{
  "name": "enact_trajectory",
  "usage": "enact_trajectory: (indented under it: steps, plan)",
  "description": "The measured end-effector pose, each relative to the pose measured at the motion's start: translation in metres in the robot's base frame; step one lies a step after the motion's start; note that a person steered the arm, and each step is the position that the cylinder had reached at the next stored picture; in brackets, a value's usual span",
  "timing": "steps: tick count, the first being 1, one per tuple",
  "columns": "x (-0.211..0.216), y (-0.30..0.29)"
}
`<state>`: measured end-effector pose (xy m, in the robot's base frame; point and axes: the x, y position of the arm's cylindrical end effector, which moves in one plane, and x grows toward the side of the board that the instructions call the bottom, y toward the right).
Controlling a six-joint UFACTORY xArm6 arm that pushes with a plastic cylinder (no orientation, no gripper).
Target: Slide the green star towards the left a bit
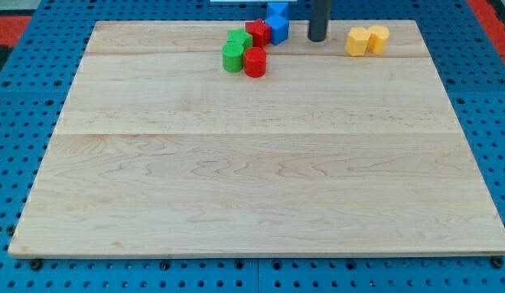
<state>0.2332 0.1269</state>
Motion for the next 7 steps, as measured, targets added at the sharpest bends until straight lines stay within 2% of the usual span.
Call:
enact_trajectory:
  steps: [2, 4, 5, 6, 7]
  plan:
    - [0.001, 0.007]
    - [-0.005, -0.060]
    - [-0.007, -0.125]
    - [-0.006, -0.229]
    - [-0.004, -0.264]
